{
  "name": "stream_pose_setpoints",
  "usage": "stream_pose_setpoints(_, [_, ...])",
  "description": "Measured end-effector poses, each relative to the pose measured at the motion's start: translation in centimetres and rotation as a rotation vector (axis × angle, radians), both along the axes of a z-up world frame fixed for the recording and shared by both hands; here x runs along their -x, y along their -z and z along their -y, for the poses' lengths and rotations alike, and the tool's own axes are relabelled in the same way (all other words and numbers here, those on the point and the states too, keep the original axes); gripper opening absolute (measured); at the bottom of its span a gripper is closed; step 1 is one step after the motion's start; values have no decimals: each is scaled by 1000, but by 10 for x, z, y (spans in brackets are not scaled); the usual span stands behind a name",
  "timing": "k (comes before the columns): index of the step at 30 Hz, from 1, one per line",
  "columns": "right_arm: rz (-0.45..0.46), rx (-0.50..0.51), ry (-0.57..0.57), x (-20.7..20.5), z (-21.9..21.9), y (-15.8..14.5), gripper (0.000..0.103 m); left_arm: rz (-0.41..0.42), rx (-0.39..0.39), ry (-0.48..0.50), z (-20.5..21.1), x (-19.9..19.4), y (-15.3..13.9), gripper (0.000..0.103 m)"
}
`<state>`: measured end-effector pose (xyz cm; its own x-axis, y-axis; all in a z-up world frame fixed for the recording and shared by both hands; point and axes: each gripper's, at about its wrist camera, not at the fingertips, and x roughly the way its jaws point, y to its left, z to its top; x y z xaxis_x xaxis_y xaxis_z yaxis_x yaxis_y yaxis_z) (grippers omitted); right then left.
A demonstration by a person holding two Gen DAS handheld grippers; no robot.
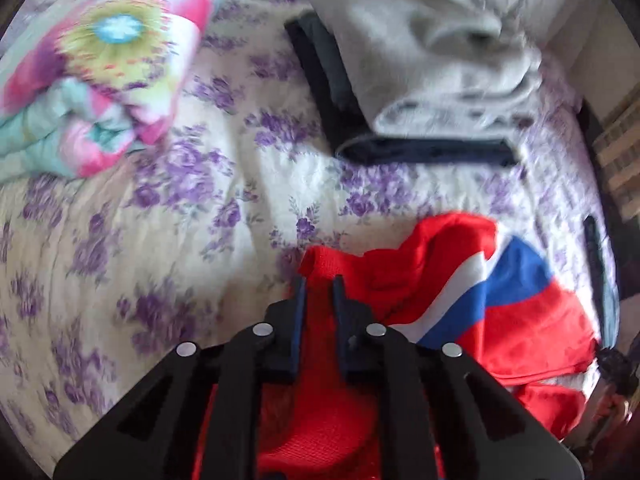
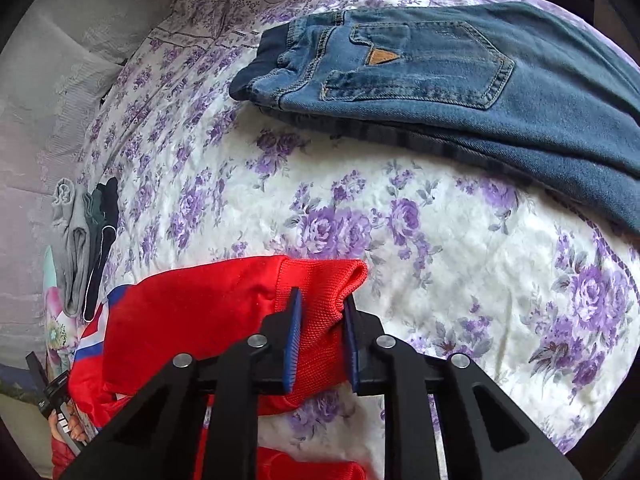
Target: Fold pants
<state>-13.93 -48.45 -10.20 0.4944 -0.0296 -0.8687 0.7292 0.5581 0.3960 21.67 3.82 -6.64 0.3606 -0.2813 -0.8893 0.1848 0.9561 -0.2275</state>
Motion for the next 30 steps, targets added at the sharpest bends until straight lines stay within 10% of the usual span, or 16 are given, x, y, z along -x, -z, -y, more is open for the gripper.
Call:
stream_pose_setpoints(7, [57, 36, -40, -11, 12, -29, 17, 121, 123, -131, -44, 32, -58, 6])
stream_pose_setpoints(13, [24, 17, -47, -12, 13, -15, 17, -46, 88, -115, -32, 9, -16, 12])
stream_pose_setpoints(17, [24, -24, -26, 0, 13, -5, 17, -122, 126, -146, -31, -11, 6, 40])
stream_pose_setpoints(24, [20, -67, -5, 8, 11, 3, 17, -256, 184, -113, -12, -52, 35, 55])
stream_pose_setpoints(28, [20, -76, 14, 8, 11, 5, 17, -211, 203, -157, -11, -53, 34, 11])
stream_pose_setpoints(30, [32, -45, 6, 7, 8, -3, 17, -162, 260, -205, -20, -43, 22, 10])
